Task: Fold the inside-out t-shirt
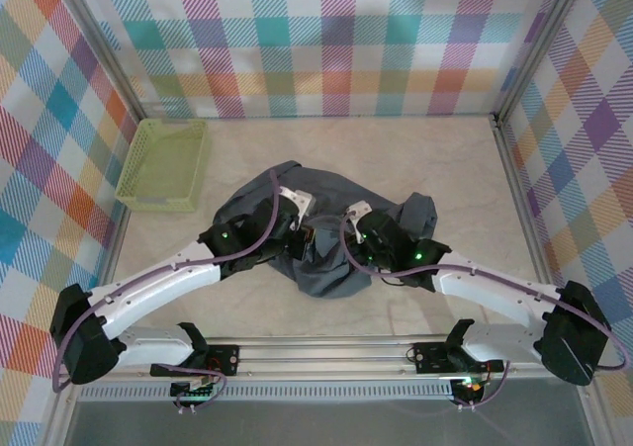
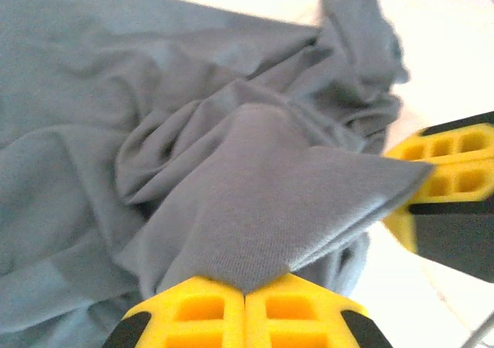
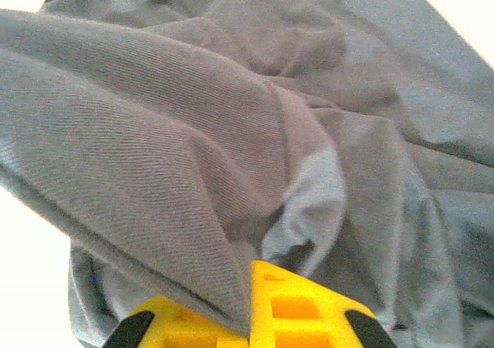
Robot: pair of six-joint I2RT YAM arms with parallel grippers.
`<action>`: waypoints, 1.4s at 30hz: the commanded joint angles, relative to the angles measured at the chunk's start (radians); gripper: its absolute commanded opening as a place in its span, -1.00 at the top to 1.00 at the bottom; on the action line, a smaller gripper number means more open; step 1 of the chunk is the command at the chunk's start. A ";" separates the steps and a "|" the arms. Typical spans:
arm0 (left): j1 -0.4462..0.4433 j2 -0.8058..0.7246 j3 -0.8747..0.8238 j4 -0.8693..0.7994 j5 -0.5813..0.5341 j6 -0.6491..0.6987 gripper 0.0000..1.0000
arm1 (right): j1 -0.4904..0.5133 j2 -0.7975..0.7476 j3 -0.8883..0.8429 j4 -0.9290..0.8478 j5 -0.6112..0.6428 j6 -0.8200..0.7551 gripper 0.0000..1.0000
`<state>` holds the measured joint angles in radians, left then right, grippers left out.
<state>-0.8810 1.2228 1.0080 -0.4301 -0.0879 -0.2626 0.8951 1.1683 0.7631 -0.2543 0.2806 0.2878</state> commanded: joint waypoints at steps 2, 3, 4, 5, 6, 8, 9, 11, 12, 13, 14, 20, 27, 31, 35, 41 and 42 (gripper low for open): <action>-0.067 0.007 0.098 -0.045 0.105 0.071 1.00 | -0.034 0.018 0.001 -0.117 0.075 0.069 0.97; -0.085 0.002 0.097 -0.038 0.106 0.084 1.00 | -0.043 0.023 0.000 -0.117 0.073 0.082 0.95; -0.090 -0.008 0.089 -0.029 0.102 0.086 1.00 | -0.053 0.024 -0.001 -0.115 0.071 0.095 0.94; -0.089 -0.012 0.082 -0.027 0.081 0.083 1.00 | -0.059 0.022 -0.005 -0.106 0.064 0.099 0.90; -0.086 -0.012 0.077 -0.033 0.050 0.080 1.00 | -0.062 0.014 -0.015 -0.089 0.054 0.096 0.80; -0.070 -0.006 0.068 -0.043 0.040 0.073 1.00 | -0.064 -0.020 -0.041 -0.044 0.007 0.069 0.54; -0.062 -0.003 0.061 -0.043 0.051 0.068 1.00 | -0.063 -0.046 -0.055 -0.020 -0.034 0.045 0.40; -0.046 -0.002 0.048 -0.034 0.079 0.055 1.00 | -0.059 -0.098 -0.079 0.016 -0.095 0.004 0.18; -0.037 0.000 0.041 -0.028 0.094 0.048 1.00 | -0.052 -0.130 -0.092 0.028 -0.114 -0.019 0.07; -0.030 0.002 0.036 -0.024 0.102 0.042 1.00 | -0.046 -0.162 -0.103 0.037 -0.129 -0.042 -0.02; -0.023 0.002 0.033 -0.023 0.106 0.035 1.00 | -0.042 -0.185 -0.109 0.042 -0.138 -0.057 -0.07; 0.007 0.046 0.040 -0.049 0.120 0.015 0.78 | -0.007 -0.227 -0.123 0.110 -0.209 -0.061 -0.20; 0.007 0.156 0.076 -0.042 0.200 -0.014 0.44 | -0.002 -0.186 -0.143 0.167 -0.237 0.082 0.04; 0.017 0.108 0.024 0.010 0.129 -0.067 0.34 | 0.024 -0.171 -0.155 0.138 -0.193 0.170 0.11; 0.095 -0.015 -0.098 0.053 0.079 -0.151 0.15 | 0.089 -0.139 -0.132 0.083 -0.144 0.272 0.12; 0.226 0.000 -0.185 -0.006 0.051 -0.221 0.07 | 0.199 0.027 -0.032 -0.031 -0.040 0.500 0.13; 0.234 0.009 -0.196 0.001 0.050 -0.228 0.07 | 0.204 0.061 -0.009 -0.055 -0.027 0.537 0.15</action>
<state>-0.6666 1.2098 0.8494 -0.4133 -0.0174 -0.4374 1.0775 1.1728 0.6861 -0.2279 0.1822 0.6689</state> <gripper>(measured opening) 0.465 0.429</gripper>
